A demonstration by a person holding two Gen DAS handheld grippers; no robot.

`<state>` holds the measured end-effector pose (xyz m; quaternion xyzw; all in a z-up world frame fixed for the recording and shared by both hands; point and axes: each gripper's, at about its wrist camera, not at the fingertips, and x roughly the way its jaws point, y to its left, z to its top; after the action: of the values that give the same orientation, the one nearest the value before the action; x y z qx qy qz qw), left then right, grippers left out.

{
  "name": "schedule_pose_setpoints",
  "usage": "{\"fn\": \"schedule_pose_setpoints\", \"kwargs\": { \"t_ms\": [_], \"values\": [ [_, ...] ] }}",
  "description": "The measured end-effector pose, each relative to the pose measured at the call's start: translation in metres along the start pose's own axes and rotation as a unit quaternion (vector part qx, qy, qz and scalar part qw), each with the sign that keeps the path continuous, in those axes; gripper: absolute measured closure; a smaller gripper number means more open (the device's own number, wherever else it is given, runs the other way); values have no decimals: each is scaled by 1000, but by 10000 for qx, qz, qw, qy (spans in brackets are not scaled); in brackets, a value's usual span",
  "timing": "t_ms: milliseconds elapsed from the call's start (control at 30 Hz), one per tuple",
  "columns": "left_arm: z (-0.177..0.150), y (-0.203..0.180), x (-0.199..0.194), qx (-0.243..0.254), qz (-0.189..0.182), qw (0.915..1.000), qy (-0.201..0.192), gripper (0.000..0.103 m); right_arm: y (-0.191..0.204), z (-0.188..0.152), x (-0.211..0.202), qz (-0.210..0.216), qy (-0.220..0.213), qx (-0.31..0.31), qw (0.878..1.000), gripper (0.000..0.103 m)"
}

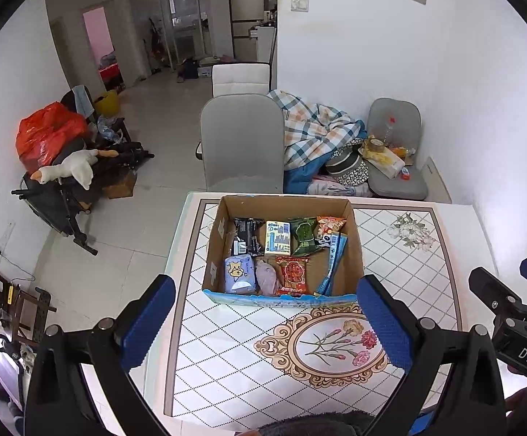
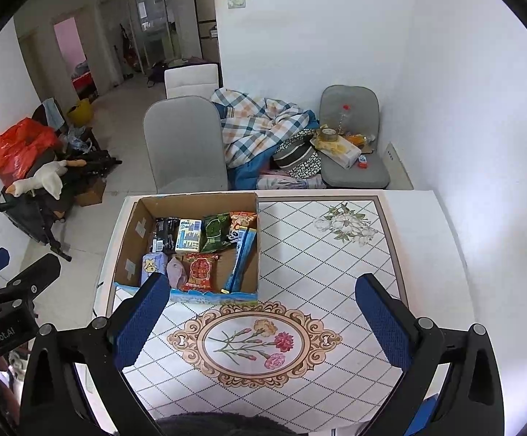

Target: Organize snacks

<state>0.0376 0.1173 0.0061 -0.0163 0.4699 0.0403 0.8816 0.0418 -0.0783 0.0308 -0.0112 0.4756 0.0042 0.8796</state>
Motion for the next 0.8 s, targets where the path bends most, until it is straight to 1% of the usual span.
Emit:
{"fn": "schedule_pose_setpoints", "kwargs": {
  "t_ms": [800],
  "values": [
    [-2,-8,-6,-102,23,9999,28,1,-2,3,-5,-32,-60,14,10000,0]
  ]
}}
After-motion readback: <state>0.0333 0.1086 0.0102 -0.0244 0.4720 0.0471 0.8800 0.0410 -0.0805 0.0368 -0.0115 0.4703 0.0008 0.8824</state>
